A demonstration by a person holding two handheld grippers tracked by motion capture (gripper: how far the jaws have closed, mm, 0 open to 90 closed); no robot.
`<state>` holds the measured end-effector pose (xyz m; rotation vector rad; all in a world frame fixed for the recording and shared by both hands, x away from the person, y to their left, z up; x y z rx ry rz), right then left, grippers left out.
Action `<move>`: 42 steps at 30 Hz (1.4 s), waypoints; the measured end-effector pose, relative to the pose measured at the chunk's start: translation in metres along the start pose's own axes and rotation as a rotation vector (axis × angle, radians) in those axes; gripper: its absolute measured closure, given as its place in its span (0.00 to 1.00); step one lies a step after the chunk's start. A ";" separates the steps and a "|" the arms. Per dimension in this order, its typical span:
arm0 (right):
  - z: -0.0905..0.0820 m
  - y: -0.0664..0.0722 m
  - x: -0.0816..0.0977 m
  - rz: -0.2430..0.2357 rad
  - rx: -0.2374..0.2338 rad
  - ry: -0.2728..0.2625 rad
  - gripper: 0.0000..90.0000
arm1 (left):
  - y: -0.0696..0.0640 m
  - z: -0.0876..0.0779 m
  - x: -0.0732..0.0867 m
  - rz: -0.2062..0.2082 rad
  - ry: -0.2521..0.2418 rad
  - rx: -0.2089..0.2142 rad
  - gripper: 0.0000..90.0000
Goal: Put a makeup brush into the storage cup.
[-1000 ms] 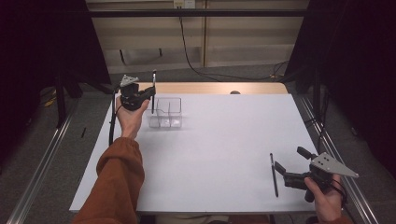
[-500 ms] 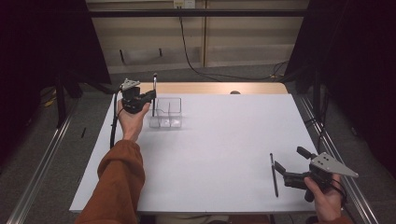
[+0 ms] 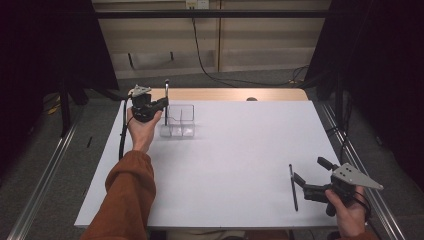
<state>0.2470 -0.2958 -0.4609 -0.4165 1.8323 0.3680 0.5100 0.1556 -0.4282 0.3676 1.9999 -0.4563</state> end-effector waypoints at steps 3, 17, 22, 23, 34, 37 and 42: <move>0.000 0.000 0.000 0.005 -0.002 0.001 0.00 | -0.004 -0.001 -0.002 -0.007 -0.005 0.009 0.90; 0.001 0.001 0.000 -0.005 -0.010 0.002 0.00 | 0.004 -0.012 -0.002 -0.004 -0.004 -0.026 0.49; 0.001 0.001 0.000 -0.004 -0.009 0.003 0.00 | 0.000 -0.015 -0.001 0.020 0.008 -0.027 0.32; 0.001 0.000 0.000 -0.004 -0.008 0.003 0.00 | 0.000 -0.015 -0.001 0.021 0.013 -0.036 0.29; 0.001 0.001 0.000 -0.006 -0.010 0.004 0.00 | -0.004 -0.029 0.006 0.059 0.003 0.019 0.02; 0.002 0.001 0.000 -0.008 -0.008 0.004 0.00 | -0.006 -0.034 0.006 0.049 -0.004 0.030 0.02; 0.002 0.002 -0.001 0.001 -0.010 0.001 0.00 | -0.007 -0.042 0.006 0.069 -0.016 -0.003 0.03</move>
Point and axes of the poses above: each handheld gripper's, and its own axes: z roughly forward along the jaws, x roughly out of its underside, y roughly to its left, the point moved 6 cm from there along z, roughly forward along the jaws, and after that the axes turned 3 degrees about -x, right-handed, at the moved point
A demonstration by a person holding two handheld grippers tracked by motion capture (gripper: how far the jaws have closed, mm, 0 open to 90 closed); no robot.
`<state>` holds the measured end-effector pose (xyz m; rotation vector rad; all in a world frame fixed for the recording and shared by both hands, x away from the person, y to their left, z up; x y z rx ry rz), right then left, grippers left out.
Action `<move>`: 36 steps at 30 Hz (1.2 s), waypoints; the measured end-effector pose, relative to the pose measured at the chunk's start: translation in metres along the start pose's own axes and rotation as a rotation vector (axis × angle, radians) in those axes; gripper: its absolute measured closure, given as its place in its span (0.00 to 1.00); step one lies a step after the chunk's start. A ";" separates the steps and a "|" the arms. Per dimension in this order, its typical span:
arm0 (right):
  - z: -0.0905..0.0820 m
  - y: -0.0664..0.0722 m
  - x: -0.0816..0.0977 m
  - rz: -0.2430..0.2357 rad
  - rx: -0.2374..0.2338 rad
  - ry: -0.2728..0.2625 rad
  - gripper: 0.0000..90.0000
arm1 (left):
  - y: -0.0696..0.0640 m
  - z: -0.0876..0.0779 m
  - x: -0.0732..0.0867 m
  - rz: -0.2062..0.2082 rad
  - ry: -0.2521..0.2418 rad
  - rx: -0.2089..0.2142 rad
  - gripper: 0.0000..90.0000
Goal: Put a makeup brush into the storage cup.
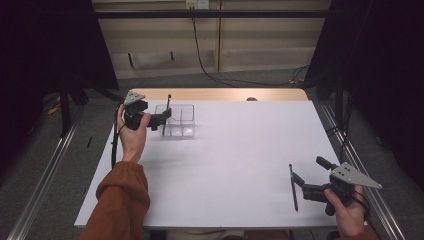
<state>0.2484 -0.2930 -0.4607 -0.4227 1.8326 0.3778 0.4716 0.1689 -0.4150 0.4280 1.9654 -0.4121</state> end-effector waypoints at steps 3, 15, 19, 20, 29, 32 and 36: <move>0.000 0.000 0.000 -0.001 0.000 0.001 0.00 | -0.001 -0.005 0.003 0.027 -0.002 -0.015 0.03; 0.000 0.001 0.000 -0.004 0.000 -0.001 0.00 | 0.015 -0.033 0.025 0.033 -0.021 -0.074 0.03; 0.000 0.001 0.000 0.001 0.001 -0.001 0.00 | 0.014 -0.044 0.029 0.054 -0.032 -0.081 0.03; 0.000 0.000 0.000 -0.002 0.000 -0.001 0.00 | 0.014 -0.047 0.030 0.059 -0.035 -0.089 0.03; 0.001 0.000 0.000 0.001 0.000 0.000 0.00 | 0.004 -0.068 0.039 0.092 -0.059 -0.088 0.03; 0.001 0.000 0.000 0.000 0.002 -0.001 0.00 | 0.001 -0.072 0.044 0.076 -0.060 -0.097 0.03; 0.001 0.000 0.000 0.000 0.002 -0.001 0.00 | -0.004 -0.078 0.049 0.072 -0.073 -0.083 0.03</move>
Point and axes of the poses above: each handheld gripper's, and its own axes: z roughly forward along the jaws, x roughly out of its underside, y roughly to its left, the point moved 6 cm from there along z, roughly forward along the jaws, and after that the axes turned 3 degrees about -x, right-handed, at the moved point
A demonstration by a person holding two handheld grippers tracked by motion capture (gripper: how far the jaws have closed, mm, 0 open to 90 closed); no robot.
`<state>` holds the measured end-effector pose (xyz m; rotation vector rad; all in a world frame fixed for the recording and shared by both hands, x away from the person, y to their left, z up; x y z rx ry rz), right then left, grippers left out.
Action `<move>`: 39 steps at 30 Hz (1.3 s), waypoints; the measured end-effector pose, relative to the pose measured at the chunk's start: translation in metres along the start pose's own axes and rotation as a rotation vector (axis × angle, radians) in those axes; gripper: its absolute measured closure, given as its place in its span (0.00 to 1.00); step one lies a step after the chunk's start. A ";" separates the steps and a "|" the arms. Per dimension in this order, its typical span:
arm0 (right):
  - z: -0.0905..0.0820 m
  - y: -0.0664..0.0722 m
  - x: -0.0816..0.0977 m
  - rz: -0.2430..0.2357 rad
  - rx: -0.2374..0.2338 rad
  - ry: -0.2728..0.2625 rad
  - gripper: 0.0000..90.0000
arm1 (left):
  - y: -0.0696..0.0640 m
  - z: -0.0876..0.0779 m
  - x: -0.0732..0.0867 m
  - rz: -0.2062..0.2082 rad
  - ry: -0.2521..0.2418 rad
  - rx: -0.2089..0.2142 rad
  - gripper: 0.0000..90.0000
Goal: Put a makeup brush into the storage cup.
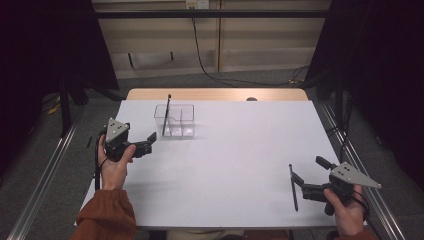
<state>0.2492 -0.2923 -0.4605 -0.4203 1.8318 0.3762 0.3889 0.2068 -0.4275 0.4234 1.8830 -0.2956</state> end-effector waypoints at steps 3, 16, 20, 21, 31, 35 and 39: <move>0.000 0.000 0.000 0.000 0.000 0.001 0.00 | -0.004 -0.005 0.003 0.005 -0.018 0.009 0.03; 0.002 0.000 0.000 0.005 0.001 0.003 0.00 | -0.018 -0.023 0.017 -0.006 -0.057 0.036 0.03; 0.004 0.000 -0.001 0.001 -0.002 0.002 0.00 | -0.022 -0.030 0.021 -0.015 -0.060 0.044 0.03; 0.004 0.000 -0.001 0.003 -0.004 0.002 0.00 | -0.022 -0.032 0.023 -0.019 -0.060 0.040 0.03; 0.006 0.001 -0.002 -0.004 -0.012 0.003 0.00 | -0.025 -0.049 0.037 0.004 -0.046 0.035 0.03; 0.006 -0.001 -0.002 -0.001 -0.011 0.004 0.00 | -0.026 -0.057 0.041 -0.014 -0.058 0.031 0.03; 0.007 0.000 -0.002 0.004 -0.012 0.003 0.00 | -0.028 -0.063 0.046 -0.012 -0.050 0.040 0.03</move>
Point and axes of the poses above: each handheld gripper's, and its own axes: z roughly forward along the jaws, x roughly out of its underside, y roughly to its left, the point moved 6 cm from there along z, roughly forward along the jaws, and after that the axes turned 3 degrees about -x, right-handed, at the moved point
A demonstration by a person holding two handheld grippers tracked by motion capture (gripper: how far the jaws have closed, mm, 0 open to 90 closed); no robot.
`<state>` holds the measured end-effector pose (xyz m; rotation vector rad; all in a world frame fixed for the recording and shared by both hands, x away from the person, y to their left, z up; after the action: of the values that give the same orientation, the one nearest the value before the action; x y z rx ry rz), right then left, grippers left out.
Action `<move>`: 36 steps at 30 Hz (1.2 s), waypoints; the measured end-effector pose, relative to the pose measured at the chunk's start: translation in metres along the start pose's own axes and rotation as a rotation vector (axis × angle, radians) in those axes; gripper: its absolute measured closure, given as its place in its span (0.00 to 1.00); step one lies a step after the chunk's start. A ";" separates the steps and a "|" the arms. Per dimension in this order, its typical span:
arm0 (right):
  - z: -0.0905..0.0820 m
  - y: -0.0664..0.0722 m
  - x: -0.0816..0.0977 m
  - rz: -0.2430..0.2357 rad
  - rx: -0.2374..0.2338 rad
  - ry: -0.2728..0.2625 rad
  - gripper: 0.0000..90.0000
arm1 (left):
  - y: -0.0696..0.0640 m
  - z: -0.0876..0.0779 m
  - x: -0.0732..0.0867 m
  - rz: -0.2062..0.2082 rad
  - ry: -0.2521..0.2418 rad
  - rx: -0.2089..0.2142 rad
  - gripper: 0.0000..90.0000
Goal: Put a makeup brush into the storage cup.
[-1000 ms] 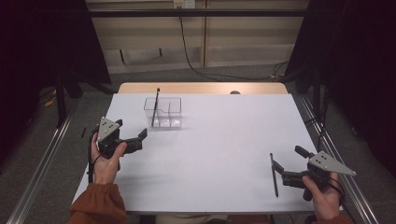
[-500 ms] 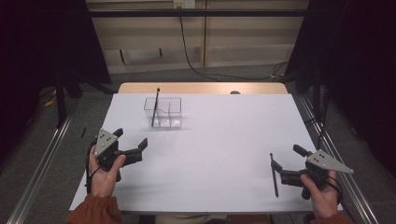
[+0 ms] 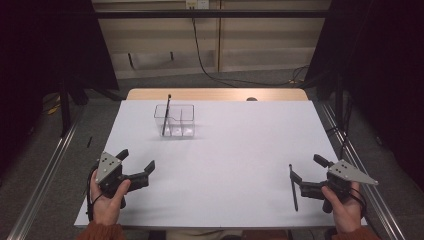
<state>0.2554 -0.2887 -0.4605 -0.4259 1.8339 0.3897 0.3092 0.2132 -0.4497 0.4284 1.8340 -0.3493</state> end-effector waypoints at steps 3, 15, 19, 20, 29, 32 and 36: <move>0.000 0.001 0.000 -0.003 -0.001 -0.001 0.00 | -0.001 -0.005 0.002 -0.009 -0.010 0.000 0.03; -0.002 0.001 0.000 -0.007 -0.005 -0.006 0.00 | 0.000 -0.007 0.006 -0.016 0.000 0.005 0.03; -0.001 0.000 0.000 -0.005 -0.002 -0.003 0.00 | 0.001 -0.006 0.006 -0.024 0.002 0.008 0.03; -0.001 -0.001 0.000 -0.006 0.002 0.000 0.00 | 0.000 -0.006 0.006 -0.034 0.000 0.010 0.03; -0.004 0.000 -0.003 -0.002 0.001 -0.026 0.00 | -0.001 -0.009 0.002 -0.044 -0.014 0.019 0.04; -0.003 -0.001 -0.004 0.000 0.006 -0.030 0.00 | -0.003 -0.008 0.002 -0.028 -0.011 0.025 0.04; 0.003 -0.004 -0.008 0.008 0.014 -0.019 0.00 | -0.004 -0.006 0.002 -0.018 -0.003 0.024 0.04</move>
<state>0.2617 -0.2897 -0.4543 -0.4039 1.8197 0.3852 0.3019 0.2127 -0.4499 0.4280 1.8335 -0.3850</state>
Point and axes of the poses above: each handheld gripper's, and its own axes: z roughly forward along the jaws, x roughly out of its underside, y roughly to its left, the point moved 6 cm from there along z, roughly forward along the jaws, and after that the axes turned 3 degrees about -x, right-handed, at the moved point
